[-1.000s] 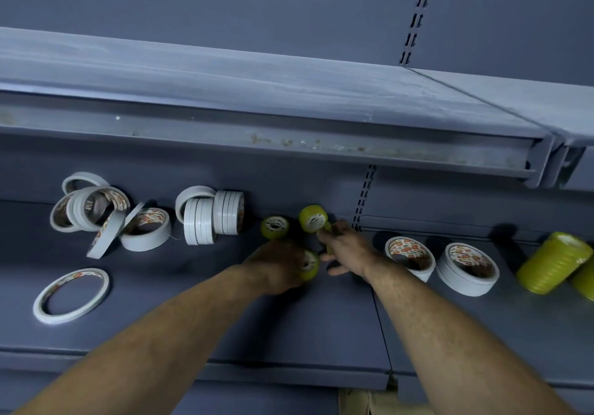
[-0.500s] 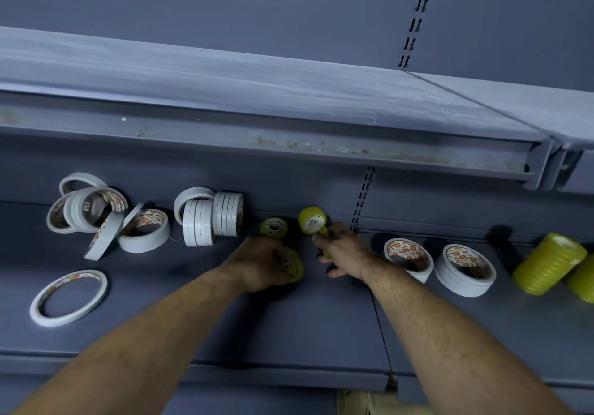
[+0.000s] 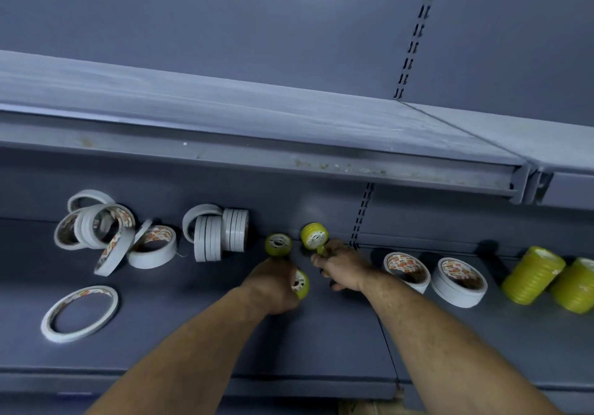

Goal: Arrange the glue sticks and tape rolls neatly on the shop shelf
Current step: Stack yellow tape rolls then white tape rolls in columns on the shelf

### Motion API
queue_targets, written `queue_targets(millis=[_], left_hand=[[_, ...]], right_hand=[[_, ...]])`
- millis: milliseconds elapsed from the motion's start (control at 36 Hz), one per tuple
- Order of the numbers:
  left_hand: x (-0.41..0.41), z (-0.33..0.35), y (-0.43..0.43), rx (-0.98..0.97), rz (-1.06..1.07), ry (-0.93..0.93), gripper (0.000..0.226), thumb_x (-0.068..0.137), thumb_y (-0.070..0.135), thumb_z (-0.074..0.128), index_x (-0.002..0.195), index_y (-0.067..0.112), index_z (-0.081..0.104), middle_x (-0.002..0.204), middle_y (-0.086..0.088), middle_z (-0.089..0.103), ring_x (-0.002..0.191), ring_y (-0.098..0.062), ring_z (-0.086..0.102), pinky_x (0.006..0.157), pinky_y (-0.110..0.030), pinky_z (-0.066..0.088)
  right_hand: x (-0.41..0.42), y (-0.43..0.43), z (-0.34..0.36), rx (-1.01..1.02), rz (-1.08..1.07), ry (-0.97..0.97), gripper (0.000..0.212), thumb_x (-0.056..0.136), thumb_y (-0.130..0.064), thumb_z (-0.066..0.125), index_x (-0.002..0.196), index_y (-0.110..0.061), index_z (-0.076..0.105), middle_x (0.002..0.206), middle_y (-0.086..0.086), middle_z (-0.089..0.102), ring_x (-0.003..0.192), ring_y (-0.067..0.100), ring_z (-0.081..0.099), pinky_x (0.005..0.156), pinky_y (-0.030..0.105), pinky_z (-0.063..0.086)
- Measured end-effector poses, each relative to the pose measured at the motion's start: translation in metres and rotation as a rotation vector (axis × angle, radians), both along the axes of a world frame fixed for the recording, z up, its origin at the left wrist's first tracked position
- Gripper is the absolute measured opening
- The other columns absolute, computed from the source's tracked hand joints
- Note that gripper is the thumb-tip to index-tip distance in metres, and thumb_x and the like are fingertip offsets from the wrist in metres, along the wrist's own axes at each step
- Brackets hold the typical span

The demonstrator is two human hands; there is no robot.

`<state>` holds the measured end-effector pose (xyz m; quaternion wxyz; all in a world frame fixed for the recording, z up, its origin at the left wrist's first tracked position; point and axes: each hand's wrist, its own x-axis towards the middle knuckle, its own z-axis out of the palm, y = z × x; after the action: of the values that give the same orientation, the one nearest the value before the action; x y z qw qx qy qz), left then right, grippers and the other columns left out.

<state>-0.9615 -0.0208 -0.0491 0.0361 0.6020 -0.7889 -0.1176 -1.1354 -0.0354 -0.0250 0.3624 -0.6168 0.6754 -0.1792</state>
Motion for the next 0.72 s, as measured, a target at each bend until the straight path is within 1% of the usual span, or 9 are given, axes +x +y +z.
queue_targets(millis=[111, 250, 306, 389, 444, 500, 556, 639, 722], left_hand=[[0.002, 0.003, 0.0, 0.036, 0.002, 0.06, 0.031, 0.082, 0.039, 0.068, 0.101, 0.021, 0.051, 0.114, -0.005, 0.063, 0.104, -0.025, 0.063, 0.077, -0.028, 0.049], [0.006, 0.009, -0.001, 0.134, 0.02, 0.196, 0.058, 0.071, 0.039, 0.076, 0.117, 0.026, 0.044, 0.116, 0.002, 0.055, 0.099, -0.02, 0.056, 0.076, -0.03, 0.047], [0.006, 0.008, -0.001, 0.141, 0.011, 0.233, 0.073, 0.069, 0.04, 0.08, 0.131, 0.029, 0.042, 0.12, 0.004, 0.053, 0.108, -0.02, 0.056, 0.081, -0.028, 0.047], [0.004, 0.007, 0.001, 0.107, -0.052, 0.25, 0.084, 0.069, 0.036, 0.079, 0.141, 0.044, 0.037, 0.125, 0.008, 0.054, 0.108, -0.019, 0.057, 0.08, -0.026, 0.049], [0.002, 0.007, 0.003, 0.101, -0.101, 0.235, 0.079, 0.074, 0.03, 0.076, 0.142, 0.047, 0.039, 0.125, 0.008, 0.055, 0.106, -0.018, 0.058, 0.078, -0.024, 0.048], [0.002, 0.006, 0.003, 0.103, -0.107, 0.204, 0.073, 0.077, 0.03, 0.075, 0.142, 0.042, 0.046, 0.138, 0.008, 0.051, 0.119, -0.019, 0.055, 0.09, -0.024, 0.048], [0.004, 0.003, 0.002, 0.11, -0.087, 0.209, 0.067, 0.075, 0.031, 0.077, 0.138, 0.037, 0.053, 0.14, 0.008, 0.051, 0.123, -0.018, 0.055, 0.097, -0.024, 0.047], [0.006, 0.006, 0.0, 0.116, -0.095, 0.208, 0.055, 0.073, 0.031, 0.078, 0.124, 0.031, 0.059, 0.126, 0.007, 0.056, 0.111, -0.019, 0.058, 0.084, -0.024, 0.048], [0.01, 0.01, -0.002, 0.135, -0.11, 0.198, 0.04, 0.069, 0.032, 0.078, 0.1, 0.03, 0.054, 0.104, 0.007, 0.053, 0.095, -0.018, 0.057, 0.068, -0.023, 0.042]], right_hand=[[0.002, 0.0, 0.0, -0.007, 0.0, 0.026, 0.045, 0.087, -0.057, 0.062, 0.122, -0.031, 0.05, 0.121, -0.002, 0.062, 0.092, 0.019, 0.07, 0.081, 0.044, 0.062], [0.003, -0.002, 0.0, -0.015, -0.016, 0.028, 0.044, 0.092, -0.049, 0.063, 0.127, -0.027, 0.05, 0.125, 0.002, 0.062, 0.101, 0.02, 0.066, 0.076, 0.039, 0.063], [0.004, -0.002, -0.001, -0.018, -0.018, 0.027, 0.045, 0.092, -0.049, 0.063, 0.129, -0.027, 0.049, 0.126, 0.002, 0.062, 0.105, 0.02, 0.064, 0.074, 0.038, 0.063], [0.004, -0.002, -0.001, -0.025, -0.024, 0.018, 0.043, 0.092, -0.047, 0.064, 0.127, -0.027, 0.05, 0.125, 0.002, 0.061, 0.107, 0.02, 0.063, 0.073, 0.037, 0.063], [0.005, 0.0, -0.001, -0.032, -0.029, 0.015, 0.039, 0.092, -0.046, 0.065, 0.123, -0.027, 0.051, 0.119, 0.002, 0.062, 0.104, 0.02, 0.063, 0.075, 0.039, 0.063], [0.006, 0.003, 0.001, -0.044, -0.032, 0.02, 0.039, 0.091, -0.045, 0.066, 0.122, -0.028, 0.05, 0.114, 0.001, 0.062, 0.099, 0.019, 0.064, 0.078, 0.042, 0.063], [0.006, 0.007, 0.002, -0.062, -0.026, 0.067, 0.044, 0.088, -0.047, 0.068, 0.123, -0.029, 0.049, 0.112, -0.002, 0.061, 0.094, 0.02, 0.065, 0.077, 0.04, 0.062], [0.005, 0.018, 0.006, -0.097, -0.032, 0.112, 0.05, 0.084, -0.047, 0.07, 0.126, -0.031, 0.049, 0.117, -0.005, 0.059, 0.104, 0.021, 0.063, 0.085, 0.036, 0.056], [0.001, 0.034, 0.015, -0.133, -0.043, 0.159, 0.05, 0.087, -0.042, 0.07, 0.13, -0.028, 0.048, 0.123, -0.004, 0.057, 0.116, 0.021, 0.057, 0.09, 0.03, 0.047]])
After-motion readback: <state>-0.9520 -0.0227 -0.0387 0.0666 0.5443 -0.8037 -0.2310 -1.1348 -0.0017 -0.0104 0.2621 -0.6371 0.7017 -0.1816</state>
